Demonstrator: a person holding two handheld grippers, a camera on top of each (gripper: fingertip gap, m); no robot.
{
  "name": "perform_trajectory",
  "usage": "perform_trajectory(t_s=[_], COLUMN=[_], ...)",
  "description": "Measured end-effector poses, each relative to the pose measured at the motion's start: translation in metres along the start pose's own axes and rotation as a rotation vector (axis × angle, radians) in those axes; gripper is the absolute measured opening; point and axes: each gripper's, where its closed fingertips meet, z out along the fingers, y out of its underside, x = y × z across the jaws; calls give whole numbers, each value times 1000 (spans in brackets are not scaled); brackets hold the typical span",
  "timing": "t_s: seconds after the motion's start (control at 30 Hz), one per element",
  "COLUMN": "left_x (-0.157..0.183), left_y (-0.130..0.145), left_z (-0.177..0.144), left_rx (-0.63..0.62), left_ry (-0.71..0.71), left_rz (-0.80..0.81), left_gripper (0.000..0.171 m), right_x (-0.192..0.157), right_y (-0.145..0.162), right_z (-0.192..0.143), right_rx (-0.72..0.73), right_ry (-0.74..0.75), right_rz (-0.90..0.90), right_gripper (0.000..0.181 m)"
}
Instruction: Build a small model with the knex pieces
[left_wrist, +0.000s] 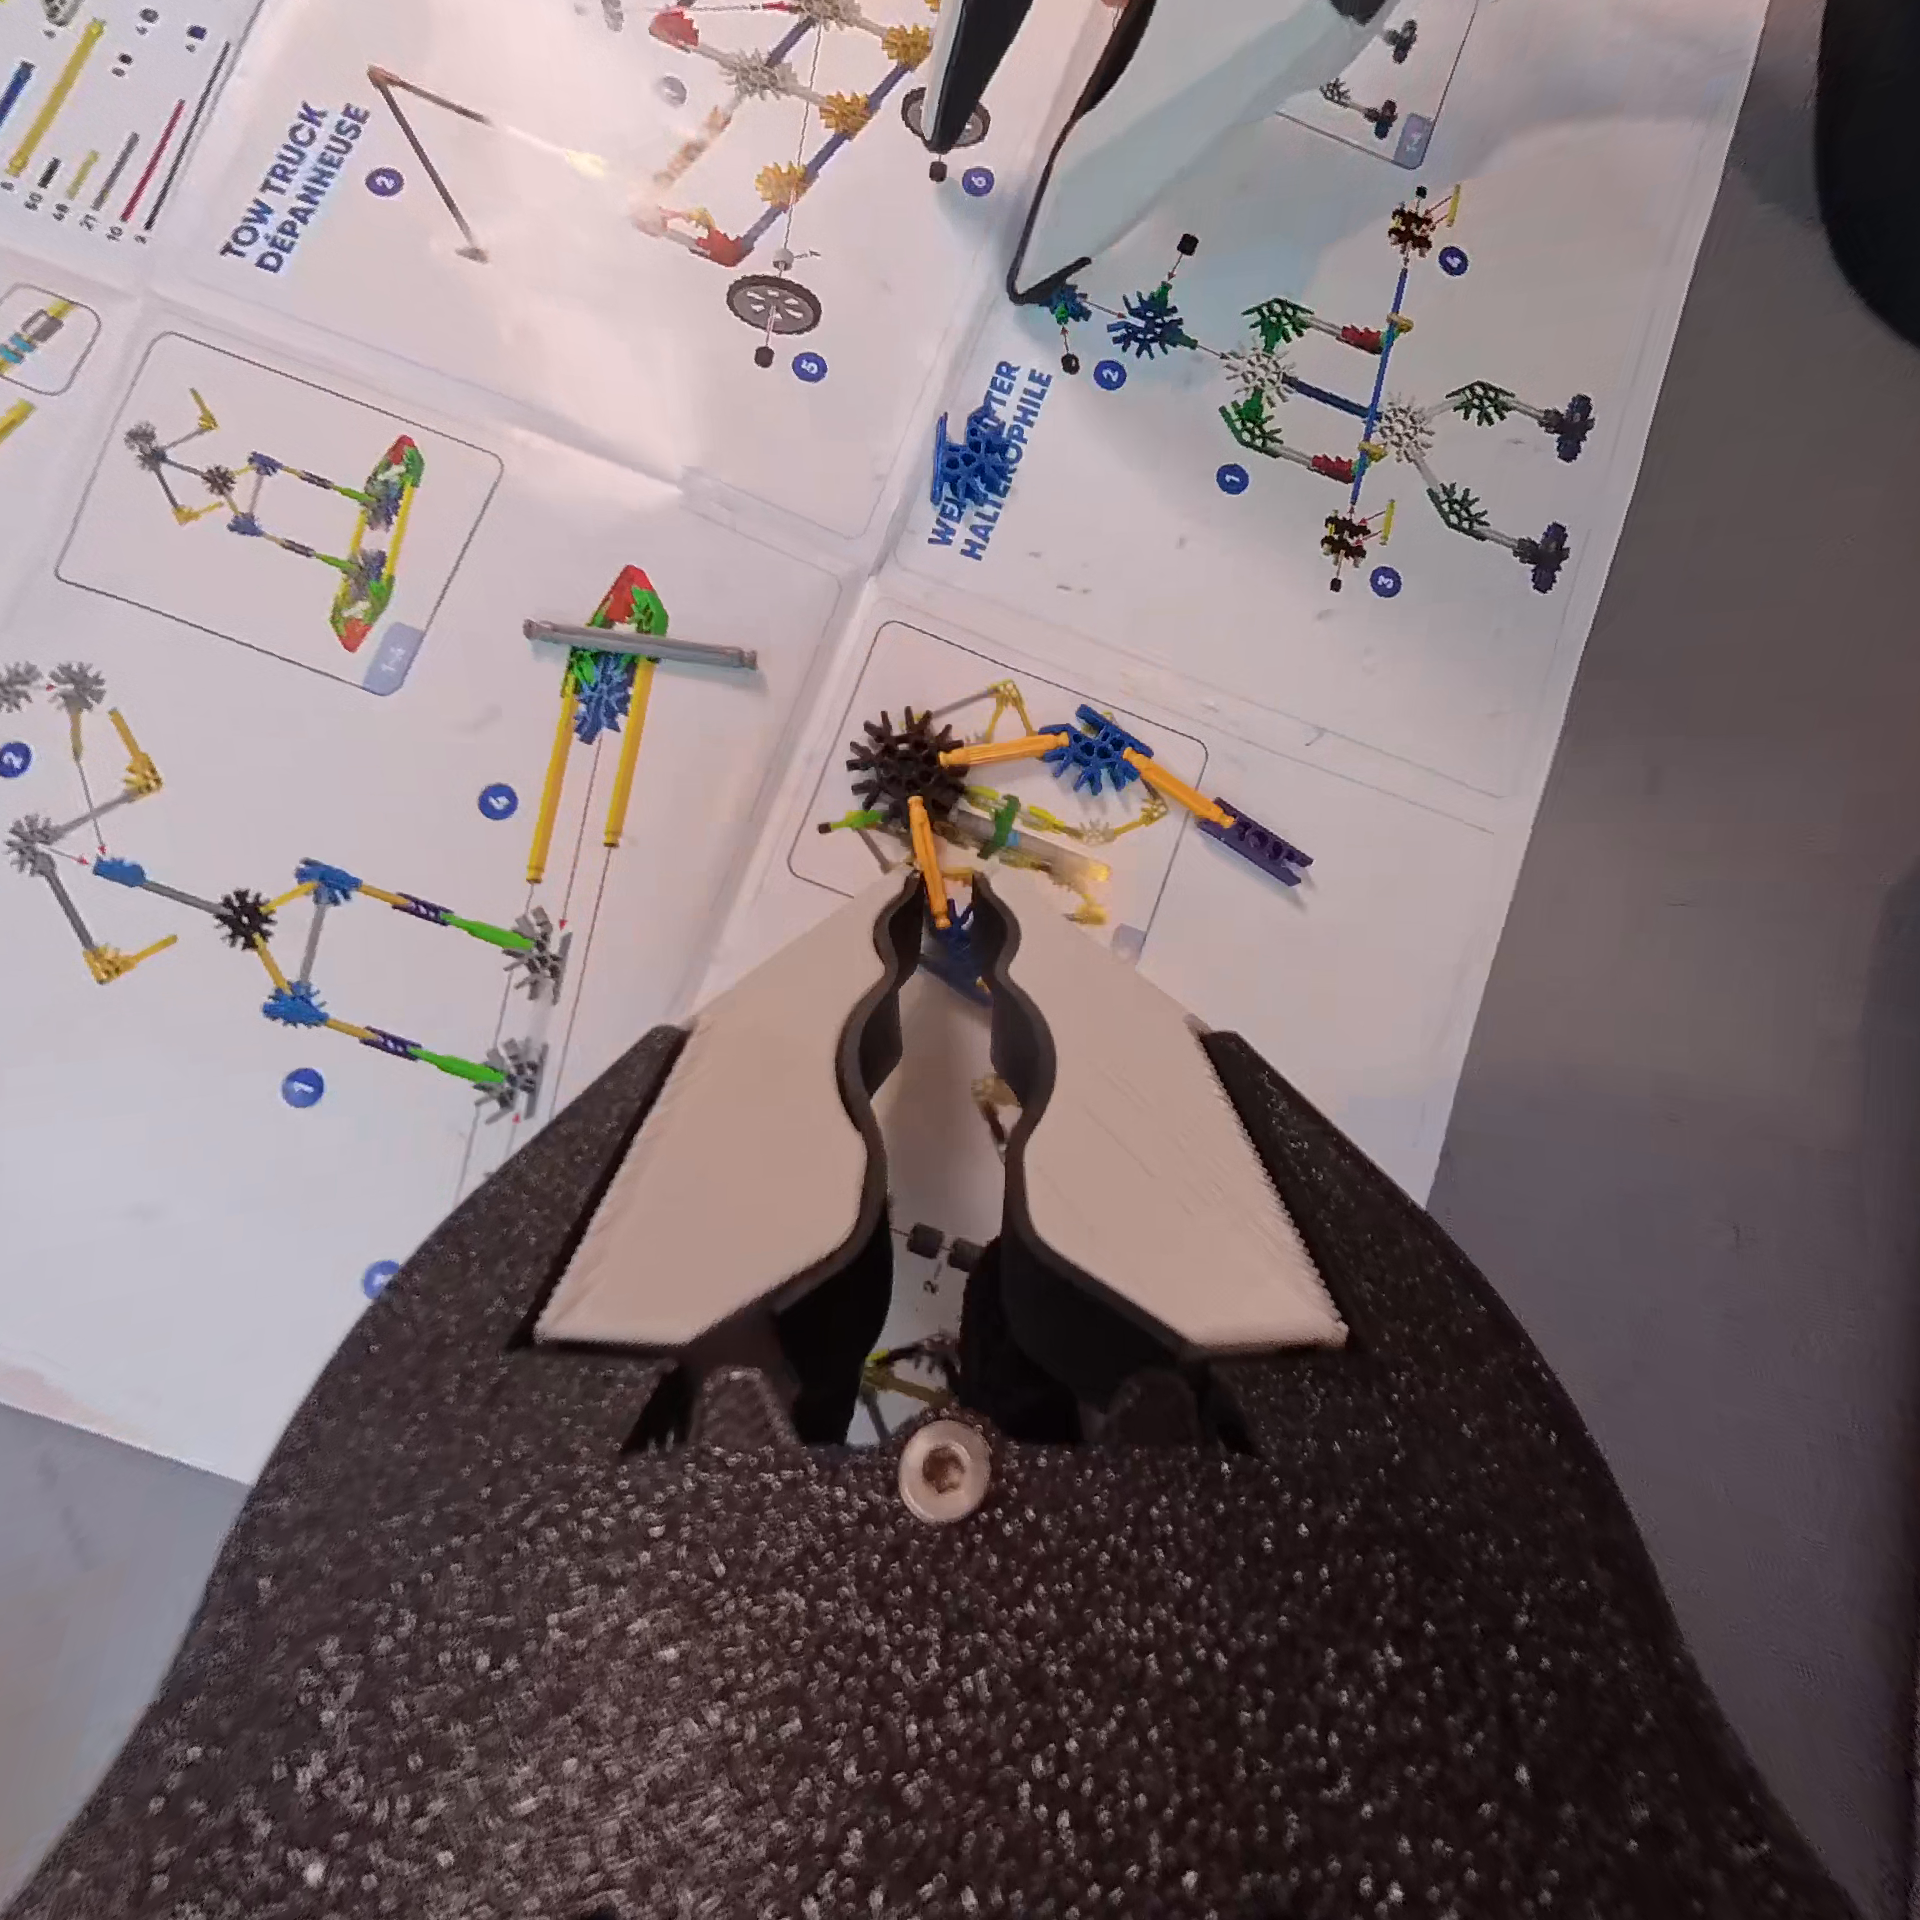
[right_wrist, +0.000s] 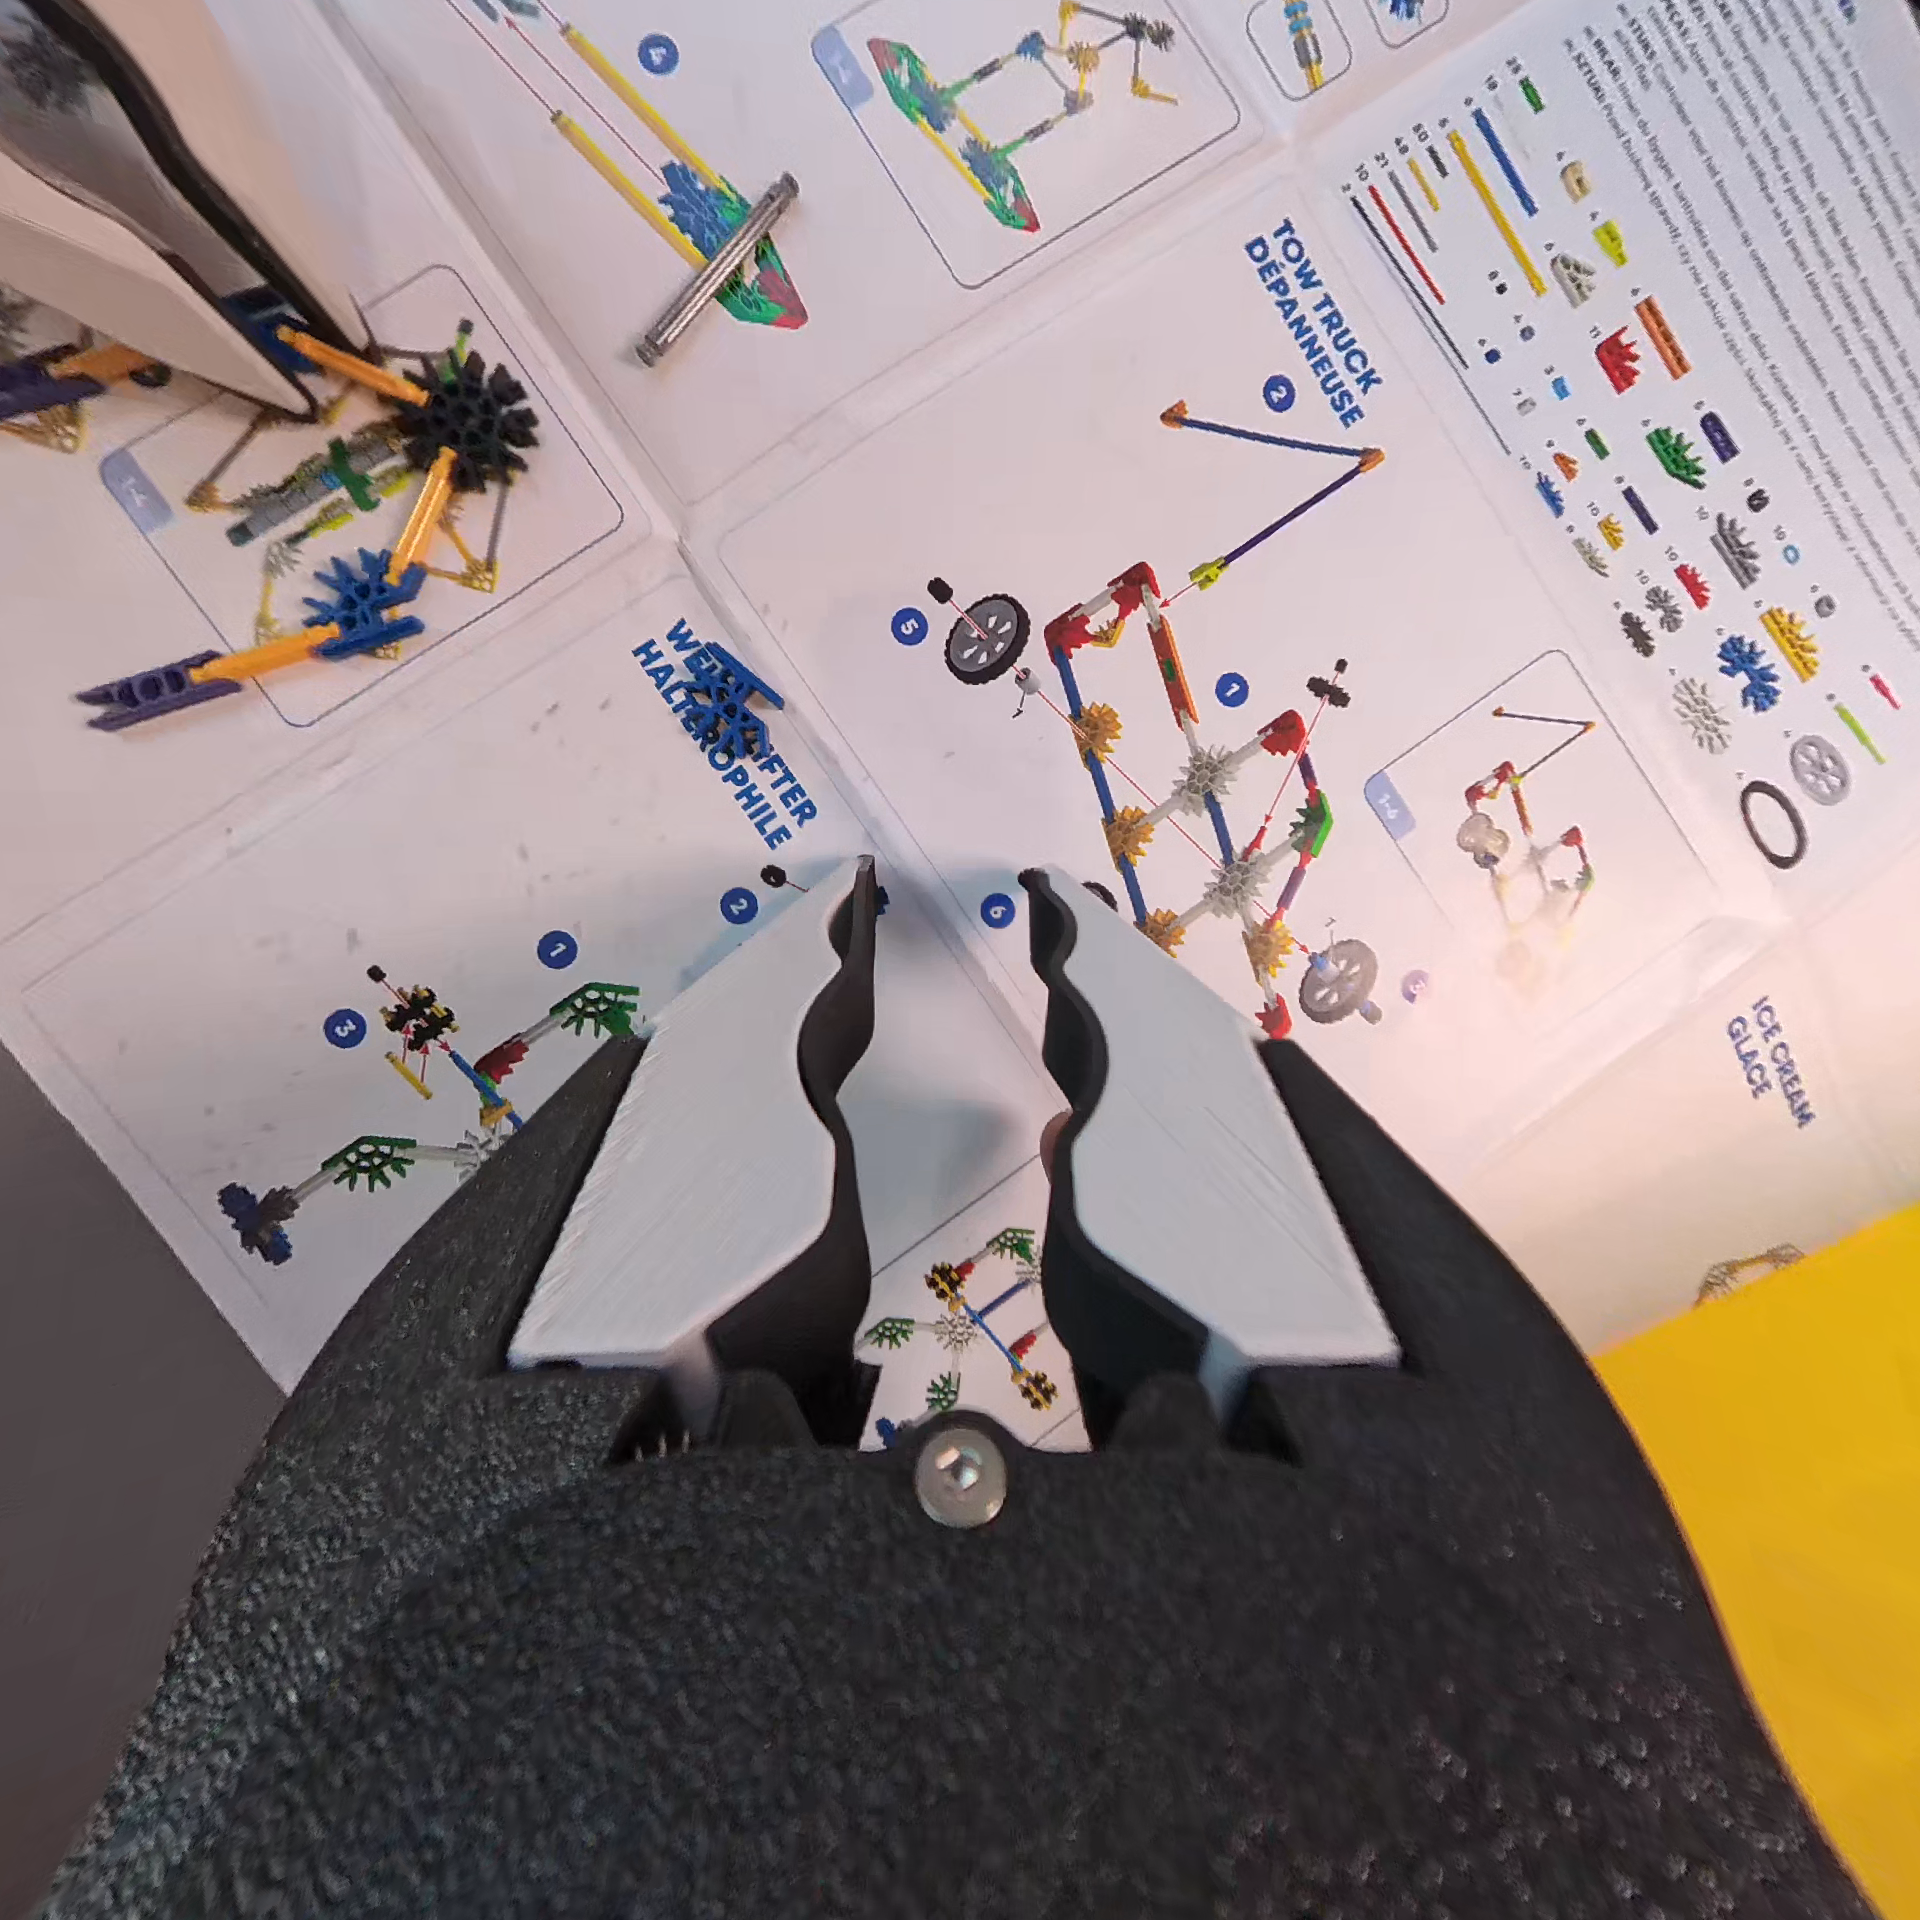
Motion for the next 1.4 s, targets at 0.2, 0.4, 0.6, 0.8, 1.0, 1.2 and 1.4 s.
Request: perform_trajectory(t_s=[0.2,0.4,0.6,0.8,1.0,1.2,1.4], left_x=[31,68,91,95,-11,-126,-219], left_y=[6,18,30,33,23,13,3], left_z=[-19,-32,-34,-43,-73,-57,-47], left_rx=[58,119,149,138,184,286,325], left_ry=[6,-8,-22,-47,-246,-316,-545], left_rz=[-110,-209,-305,-241,-289,-643,-825], left_gripper=[3,3,3,13,33,83,102], right_x=[5,13,22,23,27,31,25], right_y=[-3,-6,-10,-10,-17,-10,-17], right_z=[3,6,9,10,-6,-8,-7], right_rx=[37,63,62,74,149,158,206], right_ry=[-16,-14,33,34,82,117,103], right_rz=[31,65,95,142,208,231,220], right_gripper=[37,47,49,47,46,48,46])
